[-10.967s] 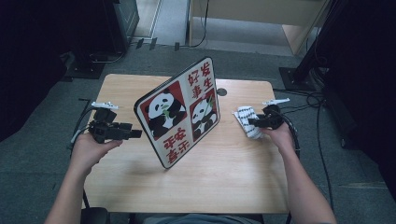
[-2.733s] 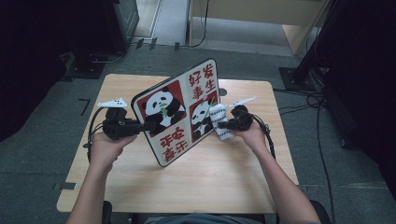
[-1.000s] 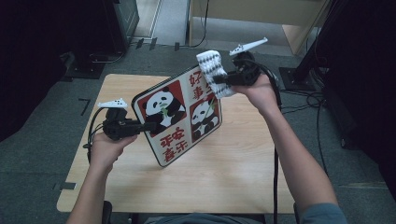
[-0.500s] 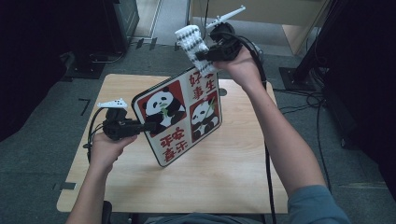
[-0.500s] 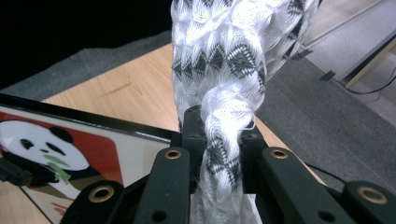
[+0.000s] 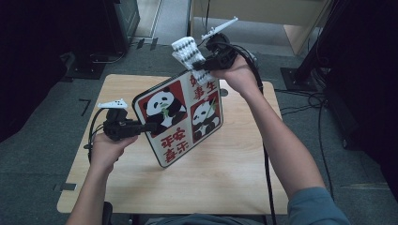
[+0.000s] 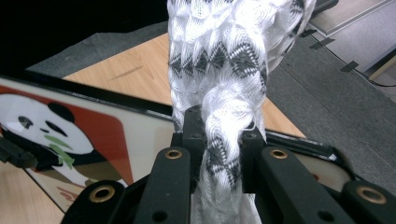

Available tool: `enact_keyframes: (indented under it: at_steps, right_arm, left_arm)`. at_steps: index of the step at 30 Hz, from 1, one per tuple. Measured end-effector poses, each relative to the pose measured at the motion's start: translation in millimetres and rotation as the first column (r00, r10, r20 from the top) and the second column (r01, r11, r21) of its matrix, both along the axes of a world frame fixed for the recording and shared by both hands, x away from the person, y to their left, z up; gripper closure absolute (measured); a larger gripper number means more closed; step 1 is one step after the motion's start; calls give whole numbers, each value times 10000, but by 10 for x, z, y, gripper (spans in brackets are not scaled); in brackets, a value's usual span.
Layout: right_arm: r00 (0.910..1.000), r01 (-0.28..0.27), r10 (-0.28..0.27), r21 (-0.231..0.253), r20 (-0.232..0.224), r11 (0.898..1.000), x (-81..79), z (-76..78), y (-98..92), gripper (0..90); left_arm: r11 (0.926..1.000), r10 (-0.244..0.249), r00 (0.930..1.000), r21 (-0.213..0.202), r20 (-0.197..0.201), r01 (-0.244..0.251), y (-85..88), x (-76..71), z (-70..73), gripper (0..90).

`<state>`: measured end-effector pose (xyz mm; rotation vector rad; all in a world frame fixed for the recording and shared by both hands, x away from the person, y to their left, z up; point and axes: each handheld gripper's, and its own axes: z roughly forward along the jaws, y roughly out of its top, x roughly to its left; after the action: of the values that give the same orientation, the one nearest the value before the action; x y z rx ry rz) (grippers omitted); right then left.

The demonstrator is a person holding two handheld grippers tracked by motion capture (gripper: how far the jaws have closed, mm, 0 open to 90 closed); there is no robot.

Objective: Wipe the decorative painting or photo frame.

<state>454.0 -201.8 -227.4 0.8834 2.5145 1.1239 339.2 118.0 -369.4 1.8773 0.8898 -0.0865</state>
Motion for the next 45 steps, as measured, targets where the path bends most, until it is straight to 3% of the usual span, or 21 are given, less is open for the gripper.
enact_keyframes:
  at_steps: [13,18,45]
  right_arm:
    - [9995,-307,309,219,-56,9993,-76,-140,-42,802]
    - [9988,-289,302,324,-389,9991,-102,-249,-67,802]
    - [9962,-205,237,388,-837,9990,-169,-717,-181,797]
  left_arm:
    - [10000,-65,10000,-25,-31,65,2,2,-2,770]
    - [9999,-103,9999,-13,-39,103,3,6,0,769]
    - [9996,-232,9996,-171,-156,230,11,18,-11,759]
